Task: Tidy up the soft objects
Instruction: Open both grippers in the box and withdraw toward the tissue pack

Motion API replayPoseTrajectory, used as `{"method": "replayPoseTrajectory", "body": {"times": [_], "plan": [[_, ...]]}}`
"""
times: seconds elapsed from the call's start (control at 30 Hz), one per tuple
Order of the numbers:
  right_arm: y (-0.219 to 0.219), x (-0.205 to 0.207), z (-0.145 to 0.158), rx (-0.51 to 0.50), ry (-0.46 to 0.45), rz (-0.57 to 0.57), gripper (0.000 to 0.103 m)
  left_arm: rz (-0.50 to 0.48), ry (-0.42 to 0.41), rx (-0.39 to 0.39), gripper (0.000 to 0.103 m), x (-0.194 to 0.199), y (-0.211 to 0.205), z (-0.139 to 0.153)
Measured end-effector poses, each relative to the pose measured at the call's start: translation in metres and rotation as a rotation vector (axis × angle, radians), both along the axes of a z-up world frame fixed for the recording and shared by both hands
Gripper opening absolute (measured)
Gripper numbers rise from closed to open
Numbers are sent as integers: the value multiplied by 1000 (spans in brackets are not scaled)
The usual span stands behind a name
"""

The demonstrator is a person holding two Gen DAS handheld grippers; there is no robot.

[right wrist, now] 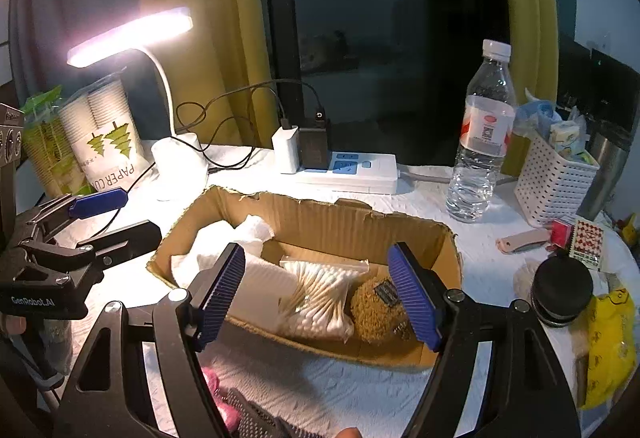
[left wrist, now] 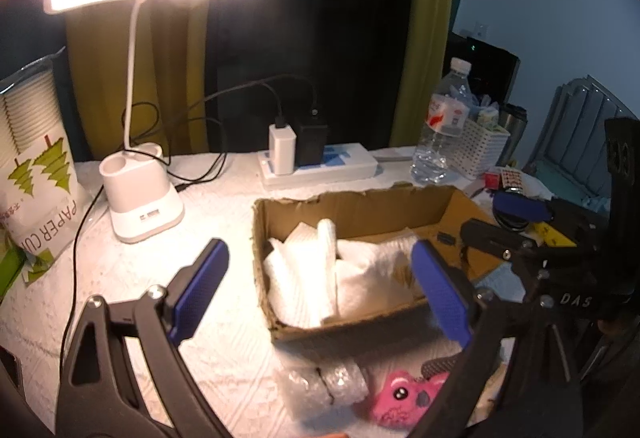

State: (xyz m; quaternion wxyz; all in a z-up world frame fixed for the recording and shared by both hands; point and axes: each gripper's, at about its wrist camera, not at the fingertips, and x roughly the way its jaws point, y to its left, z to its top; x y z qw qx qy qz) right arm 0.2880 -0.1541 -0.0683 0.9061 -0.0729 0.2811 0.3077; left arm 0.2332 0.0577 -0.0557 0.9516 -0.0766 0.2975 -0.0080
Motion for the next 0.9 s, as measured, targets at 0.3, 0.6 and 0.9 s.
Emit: {"method": "replayPoseTrajectory", "body": {"times": [0.3, 0.6, 0.9], "plan": [[-7, -27, 7, 0, -16, -6, 77, -8, -3, -10, 94, -25, -4, 8], [-15, -55, 8, 1, -23, -8, 77, -21, -23, 3, 94, -49, -12, 12], [-24, -77, -1, -5, -11, -21, 77, -32, -13, 2, 94, -66, -20, 8]]}}
